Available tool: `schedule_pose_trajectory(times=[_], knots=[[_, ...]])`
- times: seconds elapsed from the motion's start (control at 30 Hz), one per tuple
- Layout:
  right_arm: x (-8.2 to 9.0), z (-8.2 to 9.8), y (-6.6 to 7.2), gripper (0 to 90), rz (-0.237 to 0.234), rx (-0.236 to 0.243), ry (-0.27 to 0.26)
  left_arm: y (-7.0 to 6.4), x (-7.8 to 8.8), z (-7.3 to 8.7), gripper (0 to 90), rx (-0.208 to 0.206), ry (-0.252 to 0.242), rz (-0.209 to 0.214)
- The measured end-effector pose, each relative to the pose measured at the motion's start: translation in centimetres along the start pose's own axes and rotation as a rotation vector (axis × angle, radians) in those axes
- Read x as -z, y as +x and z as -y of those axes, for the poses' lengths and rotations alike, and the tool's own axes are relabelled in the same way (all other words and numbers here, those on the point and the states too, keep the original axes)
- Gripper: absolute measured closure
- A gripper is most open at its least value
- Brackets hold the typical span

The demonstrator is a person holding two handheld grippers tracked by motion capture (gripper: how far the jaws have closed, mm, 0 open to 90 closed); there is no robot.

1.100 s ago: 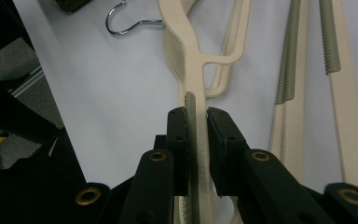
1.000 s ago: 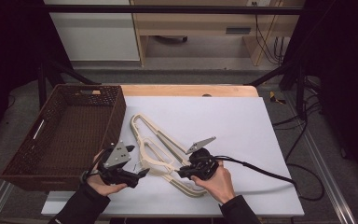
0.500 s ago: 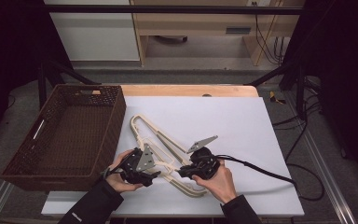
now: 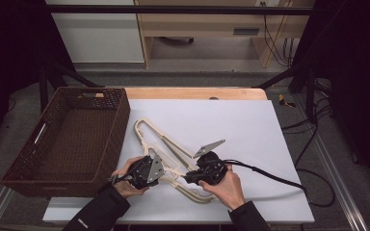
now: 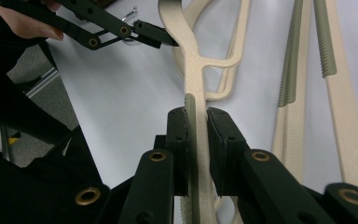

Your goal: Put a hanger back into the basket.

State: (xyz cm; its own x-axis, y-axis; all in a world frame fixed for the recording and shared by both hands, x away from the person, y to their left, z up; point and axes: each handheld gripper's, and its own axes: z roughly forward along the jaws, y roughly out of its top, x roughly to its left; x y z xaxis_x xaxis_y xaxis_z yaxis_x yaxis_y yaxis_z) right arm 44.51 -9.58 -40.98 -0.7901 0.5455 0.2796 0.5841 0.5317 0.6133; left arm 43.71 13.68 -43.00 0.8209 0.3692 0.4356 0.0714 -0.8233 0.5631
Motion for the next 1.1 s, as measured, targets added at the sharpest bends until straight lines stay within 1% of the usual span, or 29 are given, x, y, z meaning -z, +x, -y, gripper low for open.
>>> schedule_pose_trajectory(times=[0.03,0.07,0.1,0.2,0.23,0.27,0.3,0.33,0.37,0.4,0.43,0.47,0.5,0.53,0.57,0.6,0.63,0.67,0.73,0.77,0.8,0.83,0.87,0.9,0.93,0.97,1.0,1.07,1.1], knots=[[0.0,0.0,0.0,79.4,0.0,0.0,0.0,0.0,0.0,0.0,58.5,0.0,0.0,0.0],[0.0,0.0,0.0,79.3,0.001,0.003,0.0,-0.2,0.0,0.0,59.1,-0.018,0.0,-0.014],[0.0,0.0,0.0,79.3,0.001,0.003,0.0,-0.2,0.0,0.0,60.1,-0.018,0.0,-0.014],[0.0,0.0,0.0,79.3,0.006,0.005,0.0,-0.7,-0.1,-0.2,62.8,-0.062,0.006,-0.039],[0.0,0.0,0.0,79.2,0.008,0.004,0.001,-0.7,-0.1,-0.2,63.4,-0.062,0.006,-0.039],[0.0,0.0,0.0,79.2,0.006,0.004,-0.002,-0.8,-0.1,-0.2,64.1,-0.078,0.004,-0.045],[0.0,0.0,0.0,79.2,0.006,0.004,-0.002,-0.8,-0.1,-0.2,64.8,-0.078,0.004,-0.045],[0.1,0.0,0.0,79.0,0.012,0.013,-0.007,-0.8,0.0,-0.2,65.5,-0.1,0.011,-0.047],[0.1,0.0,0.0,79.0,0.012,0.013,-0.007,-0.8,0.0,-0.2,66.3,-0.1,0.011,-0.047],[0.2,0.0,0.0,78.4,0.018,0.034,-0.026,-0.9,0.2,-0.3,67.3,-0.115,0.009,-0.05],[0.2,0.0,0.0,78.4,0.018,0.034,-0.026,-0.9,0.2,-0.3,67.9,-0.115,0.009,-0.05],[0.2,0.0,-0.1,76.6,0.024,0.048,-0.038,-1.0,0.2,-0.3,68.3,-0.127,0.008,-0.054],[0.2,0.0,-0.1,76.6,0.024,0.048,-0.038,-1.0,0.2,-0.3,68.8,-0.127,0.008,-0.054],[0.1,0.0,-0.1,72.9,0.028,0.065,-0.037,-1.0,0.1,-0.4,69.0,-0.134,0.007,-0.043],[0.1,0.0,-0.1,71.7,0.041,0.077,-0.035,-1.0,0.1,-0.4,69.4,-0.134,0.007,-0.043],[0.1,-0.1,-0.1,70.0,0.05,0.083,-0.034,-1.1,0.1,-0.5,69.8,-0.145,0.011,-0.043],[0.1,-0.1,-0.1,70.0,0.05,0.083,-0.034,-1.1,0.1,-0.5,70.2,-0.145,0.011,-0.043],[0.0,-0.1,-0.1,66.6,0.056,0.098,-0.039,-1.1,0.1,-0.7,70.5,-0.15,0.013,-0.04],[-0.1,-0.2,-0.2,63.1,0.067,0.116,-0.031,-1.1,0.2,-0.7,71.0,-0.152,0.006,-0.04],[-0.1,-0.2,-0.2,63.1,0.067,0.116,-0.031,-1.1,0.2,-0.7,71.1,-0.152,0.006,-0.04],[-0.5,-0.3,-0.3,61.1,0.078,0.119,-0.015,-1.0,0.3,-0.8,71.3,-0.152,0.008,-0.04],[-0.5,-0.3,-0.3,61.1,0.078,0.119,-0.015,-1.0,0.3,-0.8,71.3,-0.152,0.008,-0.04],[-0.8,-0.3,-0.5,61.4,0.093,0.137,0.007,-1.0,0.3,-0.9,71.4,-0.155,0.011,-0.041],[-1.0,-0.3,-0.5,62.6,0.085,0.134,0.007,-1.0,0.2,-0.9,71.4,-0.157,0.009,-0.042],[-1.2,-0.3,-0.5,64.1,0.088,0.14,0.022,-1.0,0.2,-1.0,71.4,-0.157,0.011,-0.04],[-1.2,-0.3,-0.5,64.1,0.088,0.14,0.022,-1.0,0.2,-1.0,71.4,-0.157,0.011,-0.04],[-1.4,-0.3,-0.6,67.5,0.088,0.153,0.027,-1.0,0.1,-1.1,71.3,-0.156,0.015,-0.037],[-1.3,-0.3,-0.6,68.6,0.105,0.174,0.026,-0.9,0.1,-1.1,71.3,-0.151,0.015,-0.036],[-1.3,-0.3,-0.6,69.2,0.097,0.188,0.015,-0.9,0.1,-1.1,71.0,-0.151,0.015,-0.036]])
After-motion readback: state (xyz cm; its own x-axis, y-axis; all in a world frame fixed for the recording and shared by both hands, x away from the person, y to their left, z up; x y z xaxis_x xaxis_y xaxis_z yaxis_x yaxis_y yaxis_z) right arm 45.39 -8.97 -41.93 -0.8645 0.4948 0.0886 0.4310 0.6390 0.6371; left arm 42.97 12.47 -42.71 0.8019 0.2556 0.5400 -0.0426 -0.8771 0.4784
